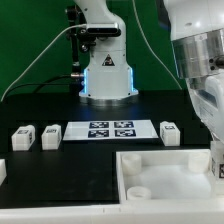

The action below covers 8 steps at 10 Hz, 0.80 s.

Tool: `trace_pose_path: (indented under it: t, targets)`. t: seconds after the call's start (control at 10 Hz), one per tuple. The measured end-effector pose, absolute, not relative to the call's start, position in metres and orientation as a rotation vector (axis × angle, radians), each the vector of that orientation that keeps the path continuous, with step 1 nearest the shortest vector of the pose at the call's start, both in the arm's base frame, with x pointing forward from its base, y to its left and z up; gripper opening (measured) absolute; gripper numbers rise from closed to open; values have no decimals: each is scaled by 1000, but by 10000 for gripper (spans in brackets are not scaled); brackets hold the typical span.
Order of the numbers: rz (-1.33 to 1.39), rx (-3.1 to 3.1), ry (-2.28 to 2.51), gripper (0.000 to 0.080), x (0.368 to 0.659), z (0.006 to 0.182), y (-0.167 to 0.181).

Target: Assemble one leg

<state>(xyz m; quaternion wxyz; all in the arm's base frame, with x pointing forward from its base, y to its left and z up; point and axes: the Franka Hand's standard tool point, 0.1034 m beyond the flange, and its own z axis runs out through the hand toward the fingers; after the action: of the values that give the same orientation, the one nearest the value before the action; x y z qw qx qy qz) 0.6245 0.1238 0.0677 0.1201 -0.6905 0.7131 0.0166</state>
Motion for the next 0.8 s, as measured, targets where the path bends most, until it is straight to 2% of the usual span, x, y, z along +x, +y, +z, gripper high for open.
trace_pose_path:
  t: [0.1,0.3,0.8]
  targets:
    - [38,-2154,1951,615,622,65,124]
    - [-10,-2489,1530,643,624,63,118]
    - [-95,-2848,781,649,626,62,117]
